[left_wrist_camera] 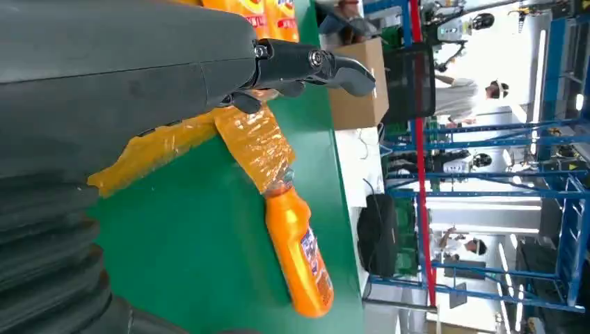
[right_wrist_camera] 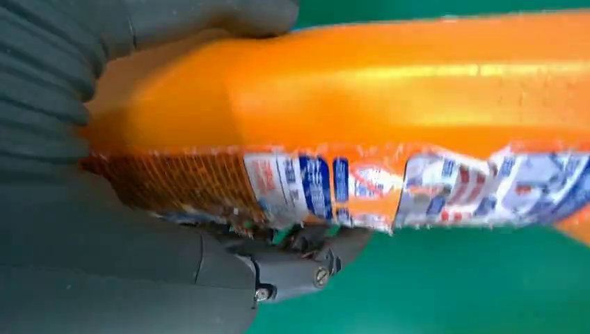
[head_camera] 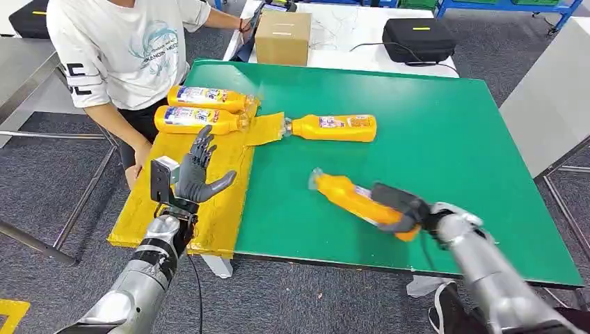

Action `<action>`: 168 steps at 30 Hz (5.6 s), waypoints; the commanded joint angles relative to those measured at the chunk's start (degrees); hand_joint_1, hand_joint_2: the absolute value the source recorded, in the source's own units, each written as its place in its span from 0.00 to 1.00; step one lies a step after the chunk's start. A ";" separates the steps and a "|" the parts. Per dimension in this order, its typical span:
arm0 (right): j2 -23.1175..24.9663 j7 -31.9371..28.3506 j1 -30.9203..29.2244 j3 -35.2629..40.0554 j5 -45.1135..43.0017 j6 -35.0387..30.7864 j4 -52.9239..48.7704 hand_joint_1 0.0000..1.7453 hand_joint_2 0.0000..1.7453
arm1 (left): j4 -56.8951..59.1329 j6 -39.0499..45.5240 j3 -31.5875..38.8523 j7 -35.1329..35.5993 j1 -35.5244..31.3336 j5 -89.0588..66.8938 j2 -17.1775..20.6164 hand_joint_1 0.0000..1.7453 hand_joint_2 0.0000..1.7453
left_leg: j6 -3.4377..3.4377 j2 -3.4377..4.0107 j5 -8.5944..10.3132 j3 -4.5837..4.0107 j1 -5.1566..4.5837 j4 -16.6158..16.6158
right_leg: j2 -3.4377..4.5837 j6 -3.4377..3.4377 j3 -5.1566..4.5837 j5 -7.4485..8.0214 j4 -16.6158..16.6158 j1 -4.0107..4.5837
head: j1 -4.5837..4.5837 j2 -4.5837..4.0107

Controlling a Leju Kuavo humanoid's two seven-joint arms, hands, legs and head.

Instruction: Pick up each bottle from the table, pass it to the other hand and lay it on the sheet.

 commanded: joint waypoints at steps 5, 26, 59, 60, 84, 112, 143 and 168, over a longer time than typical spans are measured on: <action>-10.97 4.74 -2.20 15.07 -10.25 -0.73 -2.55 1.00 1.00 | 7.09 -0.16 -1.64 0.02 -4.32 0.81 -0.20 0.00 1.00 | -0.01 0.18 -0.10 -0.10 -0.12 0.01 | 0.11 -0.05 -0.16 -0.01 0.02 -0.09 | 0.00 0.00; 22.70 -10.72 13.65 -1.23 -7.49 -48.55 -13.07 1.00 1.00 | -1.31 4.86 -4.43 3.61 -0.27 1.21 -2.09 0.00 1.00 | -0.29 0.89 -0.28 -0.23 0.25 -0.09 | 0.78 -0.20 -0.56 -0.03 -0.02 0.26 | -0.07 0.00; 36.43 -22.29 4.98 5.48 -5.96 -51.85 1.85 1.00 1.00 | -1.94 -10.70 -17.15 11.61 -0.33 11.47 -2.86 0.00 1.00 | -0.27 0.45 -0.21 -0.56 0.27 -0.07 | 0.35 -0.32 -0.79 -0.22 0.16 0.25 | 0.00 0.00; 36.75 -22.01 4.45 6.87 -5.44 -50.79 3.20 1.00 1.00 | -1.98 -12.06 -17.45 11.77 -0.39 12.57 -2.72 0.00 1.00 | -0.29 0.45 -0.25 -0.44 0.26 -0.08 | 0.35 -0.35 -0.69 -0.27 0.17 0.23 | 0.00 0.00; 36.32 -20.18 2.67 10.65 -4.17 -44.79 10.10 1.00 1.00 | -2.42 -11.67 -17.71 11.82 0.18 15.88 -1.44 1.00 1.00 | -0.29 0.32 -0.25 -0.46 0.30 -0.06 | 0.21 -0.35 -0.68 -0.31 0.16 0.28 | -0.02 0.00; 31.68 -22.63 10.72 -0.52 -10.39 -52.78 -15.65 0.00 1.00 | -5.00 6.66 -6.68 6.38 -0.47 4.87 5.60 1.00 1.00 | -0.28 0.35 -0.19 -0.63 0.30 -0.08 | 0.25 -0.35 -0.85 -0.23 0.17 0.27 | 0.00 0.00; 29.71 -24.85 12.80 -1.74 -15.27 -51.96 -20.89 0.00 1.00 | 18.54 48.51 -15.04 15.21 -7.16 -47.70 17.04 1.00 1.00 | -0.45 0.58 -0.23 -0.66 0.34 -0.02 | 0.40 -0.54 -1.02 -0.20 0.24 0.30 | 0.02 0.00; 30.17 -23.80 10.07 -0.80 -15.94 -47.46 -15.34 0.00 1.00 | 20.43 40.11 -19.14 15.33 -7.92 -55.55 14.15 0.00 1.00 | -0.43 0.52 -0.19 -0.66 0.33 -0.04 | 0.36 -0.53 -0.99 -0.17 0.20 0.29 | 0.02 0.00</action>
